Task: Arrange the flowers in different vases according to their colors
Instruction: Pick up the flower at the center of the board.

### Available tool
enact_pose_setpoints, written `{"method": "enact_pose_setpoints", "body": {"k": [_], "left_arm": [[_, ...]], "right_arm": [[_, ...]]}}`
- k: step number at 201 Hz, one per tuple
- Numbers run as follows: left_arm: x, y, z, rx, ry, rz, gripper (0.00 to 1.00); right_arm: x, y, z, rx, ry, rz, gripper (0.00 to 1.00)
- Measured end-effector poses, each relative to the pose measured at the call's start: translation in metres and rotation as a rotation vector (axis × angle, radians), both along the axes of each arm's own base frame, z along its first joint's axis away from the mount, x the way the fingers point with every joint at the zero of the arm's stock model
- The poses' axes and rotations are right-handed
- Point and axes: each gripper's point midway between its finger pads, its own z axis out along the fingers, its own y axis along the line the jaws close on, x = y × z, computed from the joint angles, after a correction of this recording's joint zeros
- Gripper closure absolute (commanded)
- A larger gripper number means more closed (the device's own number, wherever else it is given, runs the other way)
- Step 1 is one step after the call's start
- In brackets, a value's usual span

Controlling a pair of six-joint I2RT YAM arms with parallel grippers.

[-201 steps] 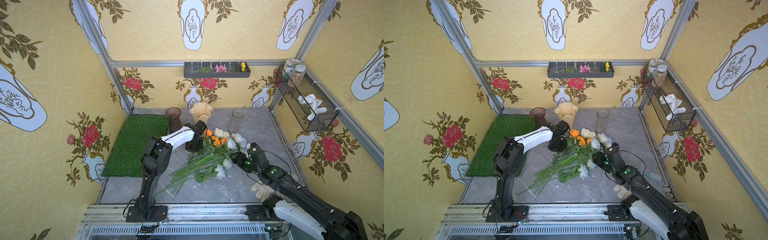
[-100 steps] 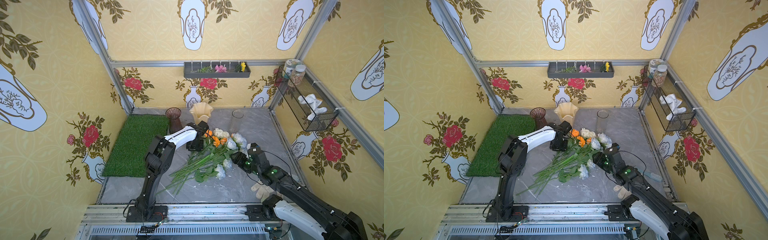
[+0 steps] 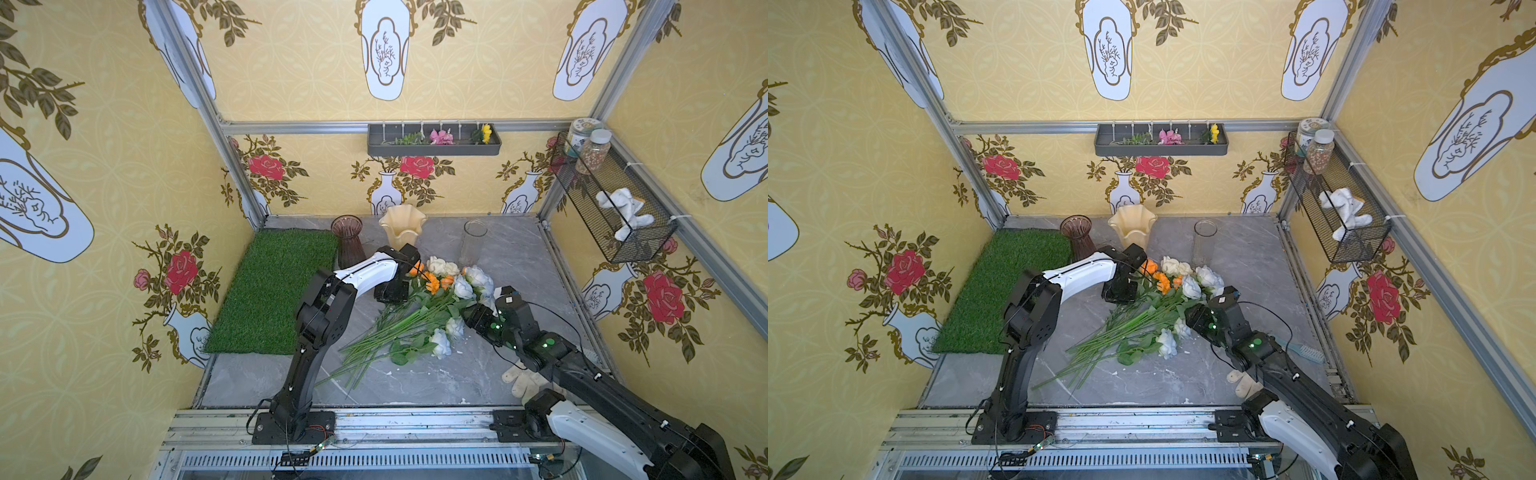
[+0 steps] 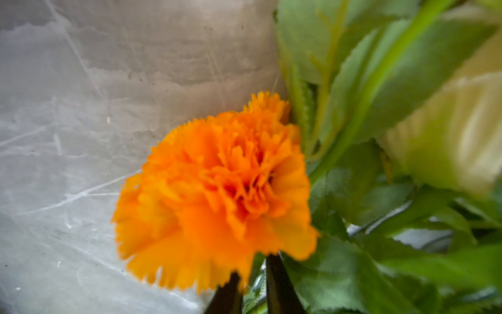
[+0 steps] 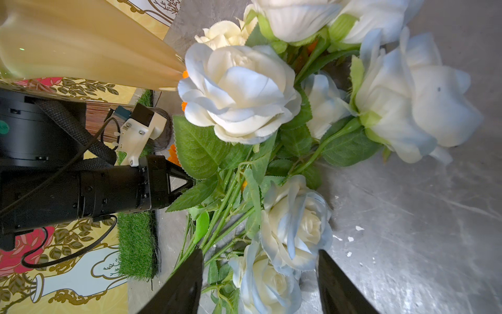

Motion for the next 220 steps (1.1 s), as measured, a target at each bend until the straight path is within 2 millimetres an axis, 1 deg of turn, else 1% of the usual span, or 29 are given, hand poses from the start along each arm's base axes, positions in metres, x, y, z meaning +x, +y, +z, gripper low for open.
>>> {"method": "enact_pose_setpoints", "body": {"k": [22,44,74,95,129,154,188,202,208,212,218,220], "left_arm": [[0.001,-0.001,0.002,0.02,-0.019,-0.019,0.89],[0.004,-0.001,0.008,0.036,-0.051,-0.04,0.9],[0.008,-0.002,0.023,0.045,-0.108,-0.069,0.93],[0.012,-0.004,0.04,0.035,-0.158,-0.088,0.94],[0.02,-0.012,0.078,-0.012,-0.254,-0.117,0.95],[0.027,-0.023,0.112,-0.073,-0.338,-0.143,0.96],[0.032,-0.042,0.157,-0.16,-0.429,-0.177,1.0],[0.032,-0.049,0.177,-0.196,-0.464,-0.186,1.0],[0.032,-0.052,0.185,-0.208,-0.481,-0.193,1.0],[0.033,-0.053,0.192,-0.219,-0.495,-0.194,1.0],[0.033,-0.054,0.204,-0.237,-0.519,-0.193,1.0],[0.034,-0.055,0.208,-0.241,-0.527,-0.192,1.0]], "right_arm": [[0.0,0.0,0.0,-0.002,-0.001,-0.002,0.33],[0.0,0.0,0.0,-0.002,-0.001,-0.002,0.33],[0.0,-0.001,0.0,-0.002,-0.001,-0.003,0.33],[0.001,-0.001,0.0,-0.004,-0.002,-0.005,0.32],[0.0,-0.001,0.0,-0.004,-0.002,-0.006,0.31],[0.001,-0.002,0.001,-0.002,-0.005,-0.01,0.31],[0.0,-0.002,0.001,0.005,-0.004,-0.015,0.3],[0.0,-0.002,0.001,0.005,-0.006,-0.016,0.3],[0.0,-0.002,0.001,0.005,-0.006,-0.016,0.28],[0.0,-0.002,0.001,0.006,-0.007,-0.016,0.25],[-0.001,-0.003,0.001,0.007,-0.007,-0.019,0.15],[-0.001,-0.003,0.001,0.007,-0.007,-0.02,0.09]]}}
